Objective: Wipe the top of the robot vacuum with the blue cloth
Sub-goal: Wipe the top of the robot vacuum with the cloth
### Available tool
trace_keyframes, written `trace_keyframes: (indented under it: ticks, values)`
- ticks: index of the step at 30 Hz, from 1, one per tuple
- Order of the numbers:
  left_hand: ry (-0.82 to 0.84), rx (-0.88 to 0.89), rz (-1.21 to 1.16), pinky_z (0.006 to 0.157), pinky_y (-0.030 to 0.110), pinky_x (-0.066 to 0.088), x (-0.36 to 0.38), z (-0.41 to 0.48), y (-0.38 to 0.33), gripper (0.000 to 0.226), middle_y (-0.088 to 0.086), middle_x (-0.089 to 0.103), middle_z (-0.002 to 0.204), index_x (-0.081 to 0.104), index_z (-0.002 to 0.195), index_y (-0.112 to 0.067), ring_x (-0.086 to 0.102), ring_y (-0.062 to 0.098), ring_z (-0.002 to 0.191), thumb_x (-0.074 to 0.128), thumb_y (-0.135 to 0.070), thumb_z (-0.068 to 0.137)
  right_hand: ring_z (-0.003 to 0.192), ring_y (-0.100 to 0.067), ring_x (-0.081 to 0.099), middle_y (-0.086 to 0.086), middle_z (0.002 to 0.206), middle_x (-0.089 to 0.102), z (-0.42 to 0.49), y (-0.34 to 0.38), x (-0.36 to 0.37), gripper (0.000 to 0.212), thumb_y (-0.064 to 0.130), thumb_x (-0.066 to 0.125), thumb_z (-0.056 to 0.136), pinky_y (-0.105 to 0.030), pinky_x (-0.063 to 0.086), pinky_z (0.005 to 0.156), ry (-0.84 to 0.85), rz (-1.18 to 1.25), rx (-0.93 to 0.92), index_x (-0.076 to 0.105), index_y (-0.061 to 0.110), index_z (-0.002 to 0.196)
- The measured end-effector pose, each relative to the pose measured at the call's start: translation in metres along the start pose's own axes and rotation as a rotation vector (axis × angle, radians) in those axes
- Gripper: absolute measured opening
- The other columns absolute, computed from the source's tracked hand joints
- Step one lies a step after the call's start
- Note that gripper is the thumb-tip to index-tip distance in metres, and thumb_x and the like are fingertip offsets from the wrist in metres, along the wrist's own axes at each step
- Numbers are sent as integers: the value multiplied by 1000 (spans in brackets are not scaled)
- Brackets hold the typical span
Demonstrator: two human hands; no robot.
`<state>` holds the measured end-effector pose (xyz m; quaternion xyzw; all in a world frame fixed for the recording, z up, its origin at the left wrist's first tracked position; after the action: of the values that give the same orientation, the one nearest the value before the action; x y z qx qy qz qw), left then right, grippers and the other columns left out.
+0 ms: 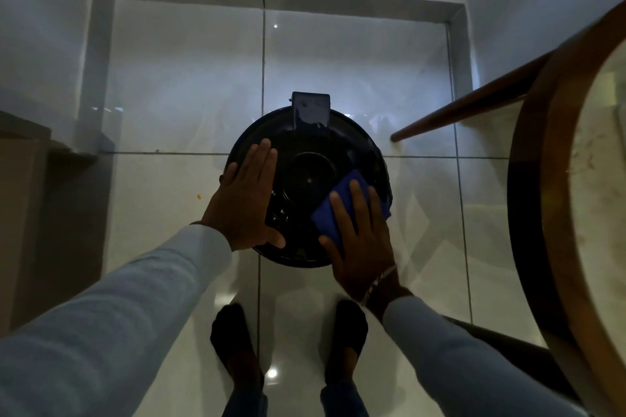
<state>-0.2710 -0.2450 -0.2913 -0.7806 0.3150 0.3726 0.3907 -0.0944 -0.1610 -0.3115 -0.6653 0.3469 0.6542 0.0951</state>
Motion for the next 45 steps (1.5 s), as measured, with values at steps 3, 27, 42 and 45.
trace_keyframes:
  ticks: [3,27,42,45]
  values:
    - [2,13,-16,120,50,6,1,0,2,142,5,-16,160,-13,147,-15,-17,22,146,83,-56,50,145,-33,2,-9,157,8,5,-2,-2,64,54,32,91,-56,20,114,40,4,-61,14,27,146]
    - [-10,5,-63,119,52,6,0,-1,2,142,7,-15,160,-12,147,-14,-16,26,146,84,-54,50,145,-33,3,-16,158,-4,-23,49,5,74,38,49,89,-39,7,113,-146,461,656,8,20,148]
    - [44,46,-97,116,51,-3,6,2,7,143,7,-24,158,-18,146,-13,-24,26,144,86,-46,53,134,-32,38,-18,151,30,-29,79,-8,60,16,50,91,-38,30,111,-179,689,1030,23,16,144]
    - [20,65,-105,116,48,-3,5,1,10,141,7,-21,159,-15,146,-13,-22,25,145,86,-44,53,132,-33,39,-17,152,29,-19,80,-11,59,16,50,91,-39,32,110,-190,692,1091,24,17,144]
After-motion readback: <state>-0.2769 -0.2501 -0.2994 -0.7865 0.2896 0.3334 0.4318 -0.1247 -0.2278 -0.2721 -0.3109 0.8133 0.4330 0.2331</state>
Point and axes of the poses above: each hand's wrist, its own z-axis towards the middle knuckle, its own x-axis out of the palm, y = z × x, the point moved 6 cm from there along z, towards the middle knuckle
